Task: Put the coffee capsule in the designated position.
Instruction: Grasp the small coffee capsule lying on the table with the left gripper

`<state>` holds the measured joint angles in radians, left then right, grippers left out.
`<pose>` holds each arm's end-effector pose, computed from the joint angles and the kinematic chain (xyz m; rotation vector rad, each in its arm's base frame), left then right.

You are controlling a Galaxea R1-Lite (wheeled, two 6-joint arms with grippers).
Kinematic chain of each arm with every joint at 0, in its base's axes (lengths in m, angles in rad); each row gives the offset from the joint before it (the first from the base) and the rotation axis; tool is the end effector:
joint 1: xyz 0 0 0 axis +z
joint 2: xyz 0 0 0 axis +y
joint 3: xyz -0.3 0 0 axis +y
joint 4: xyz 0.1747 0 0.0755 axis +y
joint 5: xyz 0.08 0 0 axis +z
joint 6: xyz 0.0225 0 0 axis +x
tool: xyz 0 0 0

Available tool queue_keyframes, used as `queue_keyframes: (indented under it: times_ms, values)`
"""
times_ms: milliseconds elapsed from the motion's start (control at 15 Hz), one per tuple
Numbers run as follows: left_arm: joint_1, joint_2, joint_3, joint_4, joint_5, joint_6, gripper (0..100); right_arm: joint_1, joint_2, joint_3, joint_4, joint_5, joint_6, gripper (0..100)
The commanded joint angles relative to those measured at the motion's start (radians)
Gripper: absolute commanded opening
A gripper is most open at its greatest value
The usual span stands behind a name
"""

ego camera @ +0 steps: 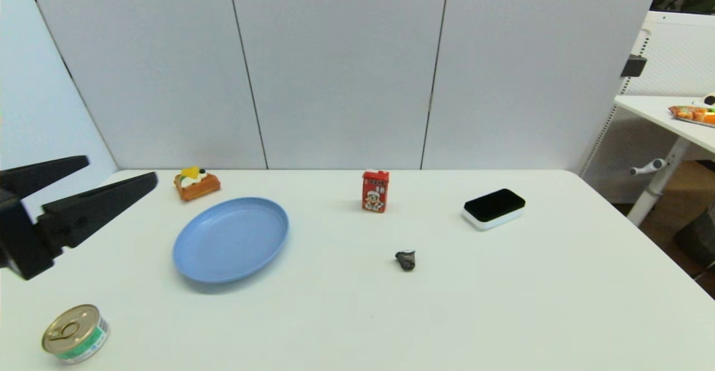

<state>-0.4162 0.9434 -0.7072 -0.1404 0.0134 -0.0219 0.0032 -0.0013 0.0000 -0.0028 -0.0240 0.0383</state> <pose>0.1039 -0.0456 0.2656 -0.0010 0.0986 -0.4014 -0.0229 -0.0006 0.0758 0.0384 -0.0045 -0.0207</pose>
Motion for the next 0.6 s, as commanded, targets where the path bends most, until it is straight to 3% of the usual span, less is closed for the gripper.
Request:
queue_keyframes:
  times_ms: [67,267,467,600]
  values:
    - [-0.223,0.310,-0.130,-0.091,0.002,0.008,100,0.000,0.001,0.000,0.000,-0.001,0.000,100]
    - [-0.355,0.514,-0.259,-0.120,-0.001,0.028,100,0.000,0.001,0.000,0.000,-0.001,0.000,100]
    - [-0.385,0.666,-0.307,-0.160,-0.009,0.166,100,0.000,0.001,0.000,0.000,-0.001,0.000,100]
    - [-0.383,0.724,-0.321,-0.171,-0.069,0.221,100,0.001,0.001,0.000,0.000,-0.001,0.000,100]
